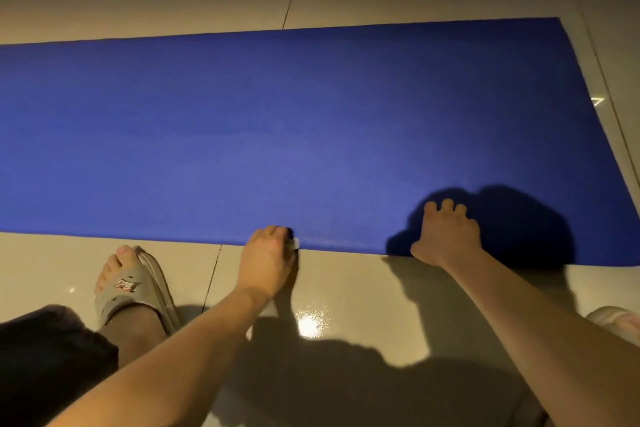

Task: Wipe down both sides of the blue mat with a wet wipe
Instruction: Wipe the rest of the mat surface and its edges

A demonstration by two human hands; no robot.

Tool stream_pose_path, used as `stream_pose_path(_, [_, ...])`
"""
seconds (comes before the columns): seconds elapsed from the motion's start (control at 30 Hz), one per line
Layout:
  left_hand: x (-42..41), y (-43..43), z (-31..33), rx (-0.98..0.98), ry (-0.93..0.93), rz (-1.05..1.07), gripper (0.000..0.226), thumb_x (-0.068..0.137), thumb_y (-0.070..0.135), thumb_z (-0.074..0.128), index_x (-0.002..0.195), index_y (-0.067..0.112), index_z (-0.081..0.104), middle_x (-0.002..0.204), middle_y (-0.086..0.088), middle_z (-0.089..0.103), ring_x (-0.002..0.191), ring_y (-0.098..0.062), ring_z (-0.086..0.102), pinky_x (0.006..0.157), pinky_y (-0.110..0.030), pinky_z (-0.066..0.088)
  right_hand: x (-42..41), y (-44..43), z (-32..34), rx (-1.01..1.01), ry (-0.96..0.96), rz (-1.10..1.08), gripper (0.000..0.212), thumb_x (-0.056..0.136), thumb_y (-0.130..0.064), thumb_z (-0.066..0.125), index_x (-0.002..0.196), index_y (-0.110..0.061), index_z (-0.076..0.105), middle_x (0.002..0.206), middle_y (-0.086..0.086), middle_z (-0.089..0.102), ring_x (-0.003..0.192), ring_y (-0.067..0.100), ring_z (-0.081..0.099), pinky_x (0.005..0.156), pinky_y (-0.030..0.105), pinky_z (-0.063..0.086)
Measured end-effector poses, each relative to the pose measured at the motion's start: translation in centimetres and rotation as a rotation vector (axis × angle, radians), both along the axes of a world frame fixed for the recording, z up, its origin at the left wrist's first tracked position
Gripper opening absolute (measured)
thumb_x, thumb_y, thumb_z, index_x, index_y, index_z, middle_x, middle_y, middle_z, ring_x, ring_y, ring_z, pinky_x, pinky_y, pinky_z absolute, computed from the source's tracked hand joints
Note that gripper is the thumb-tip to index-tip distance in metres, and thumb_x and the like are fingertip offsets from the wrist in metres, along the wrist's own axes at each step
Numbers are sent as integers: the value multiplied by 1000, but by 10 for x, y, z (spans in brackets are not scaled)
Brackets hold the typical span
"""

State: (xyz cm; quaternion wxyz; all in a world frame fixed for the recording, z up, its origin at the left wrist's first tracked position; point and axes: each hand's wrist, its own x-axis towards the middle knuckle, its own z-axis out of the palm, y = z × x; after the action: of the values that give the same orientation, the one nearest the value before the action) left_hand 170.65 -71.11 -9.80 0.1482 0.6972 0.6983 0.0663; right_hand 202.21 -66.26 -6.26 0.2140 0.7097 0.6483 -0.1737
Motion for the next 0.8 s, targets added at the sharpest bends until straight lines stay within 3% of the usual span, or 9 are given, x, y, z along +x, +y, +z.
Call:
stream_pose_path(0.07, [-25,-1,2,-23,-39,195,6,91,16,63,96,13,66,94,-8,67,87,-31,61,70,-37,47,-2,0,0,3,-5,-26,65,79,-37,64,133,-11,39,132,15,42,117,34,46,85,37,46])
stream_pose_path(0.13, [-25,-3,2,-11,-87,263,11,92,16,65,101,11,68,98,-8,68,90,-30,62,74,-37,49,-9,-2,-1,23,-16,-60,67,80,-40,66,133,-11,38,134,17,40,119,36,45,87,38,47])
stream_pose_path(0.23, [16,-4,-2,10,-184,139,18,91,18,64,108,13,68,102,-5,68,95,-26,61,84,-38,52,-27,-11,-6,48,-10,-170,71,81,-42,69,135,-9,35,139,19,36,124,41,42,95,43,48])
stream_pose_path(0.37, [86,-3,-4,-11,-231,-122,11,94,21,55,99,15,63,97,-3,63,92,-24,56,80,-39,49,-45,-30,-19,24,-42,-202,84,84,-41,65,146,-2,23,151,26,25,139,52,27,108,50,41])
stream_pose_path(0.5, [68,10,-3,30,-158,-214,17,92,20,57,106,13,65,101,-5,65,94,-27,57,81,-38,49,-47,-31,-22,29,-48,-221,93,84,-43,66,151,1,19,155,28,21,144,51,21,111,51,39])
stream_pose_path(0.67, [-38,35,0,27,-49,46,24,90,16,64,113,12,68,104,-9,66,100,-31,59,80,-39,49,-57,-26,-21,18,-17,-310,94,84,-41,65,151,4,16,156,30,17,145,53,16,113,54,35])
stream_pose_path(0.8, [-76,33,5,23,-28,250,11,92,12,61,100,6,64,97,-14,62,93,-37,57,71,-38,40,-62,-28,-23,-17,-37,-310,102,85,-44,61,154,9,7,158,35,9,146,54,11,116,55,31])
